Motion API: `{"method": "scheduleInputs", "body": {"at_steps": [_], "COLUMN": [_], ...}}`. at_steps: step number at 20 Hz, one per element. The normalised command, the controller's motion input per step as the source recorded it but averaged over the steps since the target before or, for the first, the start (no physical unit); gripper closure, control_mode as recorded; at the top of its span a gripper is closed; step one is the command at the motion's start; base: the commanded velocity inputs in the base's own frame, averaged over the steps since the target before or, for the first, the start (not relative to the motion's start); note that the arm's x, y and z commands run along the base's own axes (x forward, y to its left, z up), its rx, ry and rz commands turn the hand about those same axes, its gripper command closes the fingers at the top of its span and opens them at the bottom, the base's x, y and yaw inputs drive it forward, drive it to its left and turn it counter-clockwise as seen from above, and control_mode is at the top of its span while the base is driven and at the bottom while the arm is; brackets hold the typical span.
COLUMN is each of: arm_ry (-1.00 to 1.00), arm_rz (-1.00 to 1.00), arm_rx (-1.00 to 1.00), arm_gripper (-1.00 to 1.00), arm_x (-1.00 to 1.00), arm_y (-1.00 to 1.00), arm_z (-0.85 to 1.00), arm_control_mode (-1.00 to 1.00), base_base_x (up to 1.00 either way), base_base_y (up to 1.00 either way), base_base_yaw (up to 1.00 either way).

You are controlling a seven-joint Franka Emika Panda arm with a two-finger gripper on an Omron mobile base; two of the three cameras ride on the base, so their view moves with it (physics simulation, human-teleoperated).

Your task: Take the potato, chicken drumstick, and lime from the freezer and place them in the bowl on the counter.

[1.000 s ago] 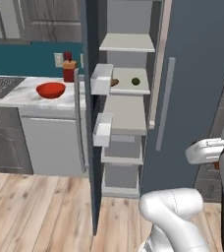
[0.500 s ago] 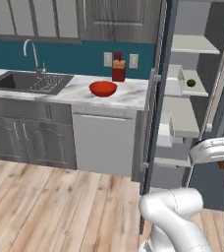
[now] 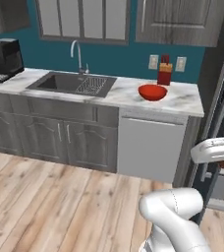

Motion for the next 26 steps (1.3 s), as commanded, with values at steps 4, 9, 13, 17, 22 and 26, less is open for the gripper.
{"method": "scheduleInputs", "body": {"at_steps": [4,9,13,17,22,26], "arm_ry": [0.0,0.0,0.0,0.0,0.0,0.0], "arm_rz": [0.0,0.0,0.0,0.0,0.0,0.0], "arm_rx": [0.0,0.0,0.0,0.0,0.0,0.0], "arm_gripper": [1.0,1.0,1.0,1.0,1.0,1.0], "arm_x": [0.0,0.0,0.0,0.0,0.0,0.0], "arm_y": [0.0,0.0,0.0,0.0,0.0,0.0], "arm_z": [0.0,0.0,0.0,0.0,0.0,0.0], "arm_control_mode": [1.0,1.0,1.0,1.0,1.0,1.0], "base_base_x": [0.62,0.55,0.5,0.52,0.76,0.78], "base_base_y": [0.56,0.47,0.36,0.23,0.36,0.33], "base_base_yaw": [-0.33,-0.43,-0.41,-0.37,-0.2,-0.14]}}
